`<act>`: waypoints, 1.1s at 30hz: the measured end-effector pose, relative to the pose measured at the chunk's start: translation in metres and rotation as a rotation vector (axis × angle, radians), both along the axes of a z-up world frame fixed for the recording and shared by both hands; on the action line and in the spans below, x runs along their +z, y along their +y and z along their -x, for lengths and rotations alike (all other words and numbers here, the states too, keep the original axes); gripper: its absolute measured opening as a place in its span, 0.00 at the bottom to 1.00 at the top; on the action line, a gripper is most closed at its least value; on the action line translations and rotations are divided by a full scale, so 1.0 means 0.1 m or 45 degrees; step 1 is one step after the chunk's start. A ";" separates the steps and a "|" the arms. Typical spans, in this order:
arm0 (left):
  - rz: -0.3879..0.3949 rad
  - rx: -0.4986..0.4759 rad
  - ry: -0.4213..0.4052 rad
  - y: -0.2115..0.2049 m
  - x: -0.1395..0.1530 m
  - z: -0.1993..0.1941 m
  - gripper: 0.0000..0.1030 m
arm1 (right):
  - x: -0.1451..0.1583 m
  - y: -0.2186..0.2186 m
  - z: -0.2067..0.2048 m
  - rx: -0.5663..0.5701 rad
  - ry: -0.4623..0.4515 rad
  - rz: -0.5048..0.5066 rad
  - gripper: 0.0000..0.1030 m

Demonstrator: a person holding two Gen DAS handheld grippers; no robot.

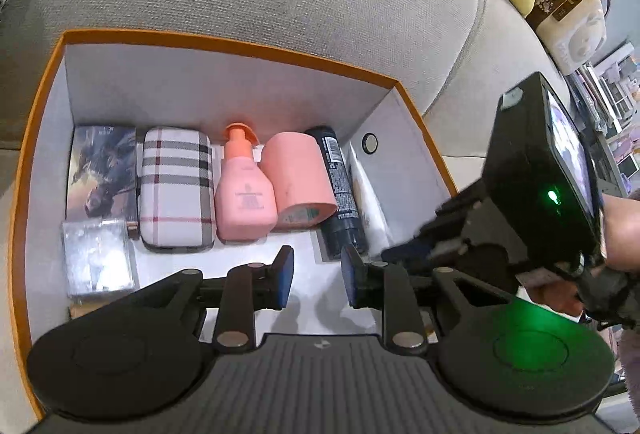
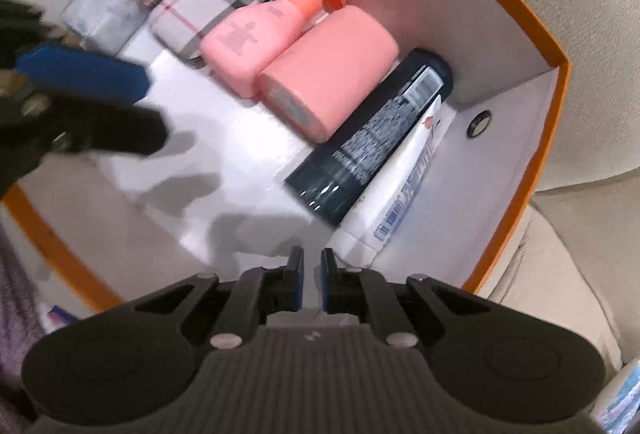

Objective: Organize rigid objects
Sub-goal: 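Open the right tool to release the Vaseline tube beside the deodorant can, then withdraw both tools from the box toward the items on the sofa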

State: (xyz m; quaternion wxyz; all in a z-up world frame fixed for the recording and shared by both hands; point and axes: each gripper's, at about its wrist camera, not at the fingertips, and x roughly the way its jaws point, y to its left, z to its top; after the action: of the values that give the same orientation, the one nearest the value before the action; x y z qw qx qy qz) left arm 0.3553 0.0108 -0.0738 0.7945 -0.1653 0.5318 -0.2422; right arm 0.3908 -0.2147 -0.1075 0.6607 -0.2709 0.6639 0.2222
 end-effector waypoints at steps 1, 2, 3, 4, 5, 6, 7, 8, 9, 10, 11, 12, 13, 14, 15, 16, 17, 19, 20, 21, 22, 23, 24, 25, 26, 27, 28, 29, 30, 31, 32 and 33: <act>-0.001 0.006 0.000 0.01 0.00 0.00 0.27 | 0.00 0.00 -0.01 -0.002 -0.026 -0.001 0.06; -0.003 0.011 -0.001 0.01 -0.01 0.00 0.27 | 0.00 0.00 -0.01 -0.009 -0.058 0.000 0.06; -0.004 0.016 -0.003 0.02 0.00 0.00 0.27 | 0.01 0.00 -0.02 -0.010 -0.090 0.001 0.06; -0.002 0.021 -0.002 0.03 0.00 0.00 0.27 | 0.01 0.00 -0.02 -0.005 -0.122 0.001 0.06; 0.002 0.022 -0.002 0.04 0.00 0.02 0.27 | 0.01 0.00 -0.03 -0.008 -0.150 0.006 0.06; 0.004 0.022 -0.005 0.05 0.02 0.03 0.27 | 0.01 -0.01 -0.04 -0.021 -0.165 0.001 0.05; 0.005 0.021 -0.010 0.04 0.03 0.03 0.27 | 0.02 -0.01 -0.04 -0.033 -0.179 -0.013 0.05; 0.004 0.019 -0.015 0.04 0.04 0.04 0.27 | 0.03 -0.03 -0.04 -0.046 -0.189 -0.022 0.05; 0.003 0.018 -0.021 0.05 0.06 0.06 0.27 | 0.03 -0.03 -0.03 -0.055 -0.191 -0.023 0.05; 0.003 0.019 -0.029 0.05 0.07 0.07 0.28 | 0.04 -0.03 -0.01 -0.049 -0.193 -0.019 0.06; 0.005 0.017 -0.039 0.06 0.10 0.09 0.28 | 0.05 -0.03 0.02 -0.043 -0.195 -0.019 0.06; 0.008 0.015 -0.048 0.06 0.12 0.11 0.28 | 0.06 -0.03 0.04 -0.043 -0.196 -0.024 0.07; 0.012 0.013 -0.061 0.07 0.15 0.13 0.28 | 0.10 -0.04 0.07 -0.049 -0.205 -0.039 0.07; 0.016 0.013 -0.074 0.07 0.17 0.16 0.28 | 0.16 -0.05 0.11 -0.055 -0.220 -0.063 0.07; 0.019 0.010 -0.085 0.07 0.19 0.18 0.28 | 0.23 -0.05 0.12 -0.058 -0.237 -0.088 0.07; 0.019 0.007 -0.097 0.07 0.22 0.21 0.28 | 0.29 -0.07 0.17 -0.069 -0.263 -0.108 0.07; 0.020 0.005 -0.113 0.07 0.26 0.26 0.28 | 0.36 -0.08 0.23 -0.086 -0.294 -0.133 0.08; 0.017 0.003 -0.137 0.05 0.32 0.33 0.28 | 0.50 -0.12 0.34 -0.117 -0.347 -0.185 0.14; 0.017 -0.004 -0.152 0.05 0.36 0.38 0.28 | 0.57 -0.15 0.39 -0.132 -0.368 -0.212 0.14; 0.017 -0.014 -0.165 0.04 0.39 0.42 0.28 | 0.62 -0.18 0.44 -0.150 -0.383 -0.244 0.14; 0.012 -0.021 -0.176 0.02 0.42 0.47 0.28 | 0.67 -0.21 0.51 -0.176 -0.406 -0.277 0.14; 0.005 -0.027 -0.189 0.01 0.46 0.53 0.28 | 0.70 -0.23 0.53 -0.198 -0.425 -0.304 0.15; -0.002 -0.032 -0.201 0.00 0.48 0.58 0.28 | 0.75 -0.26 0.59 -0.222 -0.442 -0.330 0.17; -0.011 -0.035 -0.216 -0.01 0.51 0.65 0.28 | 0.80 -0.29 0.66 -0.248 -0.465 -0.364 0.19; -0.016 -0.036 -0.231 -0.02 0.54 0.70 0.28 | 0.85 -0.33 0.71 -0.270 -0.487 -0.402 0.20; -0.021 -0.037 -0.248 -0.03 0.57 0.76 0.28 | 0.90 -0.34 0.78 -0.291 -0.510 -0.431 0.22; -0.025 -0.037 -0.268 -0.03 0.59 0.83 0.28 | 0.95 -0.37 0.86 -0.308 -0.538 -0.460 0.23; -0.027 -0.040 -0.296 -0.05 0.63 0.91 0.28 | 1.00 -0.39 0.94 -0.323 -0.570 -0.492 0.24; -0.028 -0.042 -0.321 -0.06 0.65 0.97 0.28 | 1.05 -0.41 1.02 -0.337 -0.599 -0.523 0.28; -0.033 -0.041 -0.347 -0.06 0.67 1.05 0.28 | 1.09 -0.43 1.11 -0.351 -0.627 -0.556 0.30; -0.035 -0.037 -0.372 -0.07 0.70 1.13 0.28 | 1.13 -0.45 1.22 -0.363 -0.656 -0.591 0.31; -0.039 -0.041 -0.391 -0.08 0.71 1.20 0.28 | 1.16 -0.47 1.32 -0.375 -0.683 -0.621 0.33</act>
State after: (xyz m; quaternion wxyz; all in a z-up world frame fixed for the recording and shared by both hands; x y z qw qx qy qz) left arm 0.2350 0.0032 -0.0026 0.8650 -0.1057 0.4103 -0.2690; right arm 0.2583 -0.2615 0.0084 0.8806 -0.0562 0.4272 0.1973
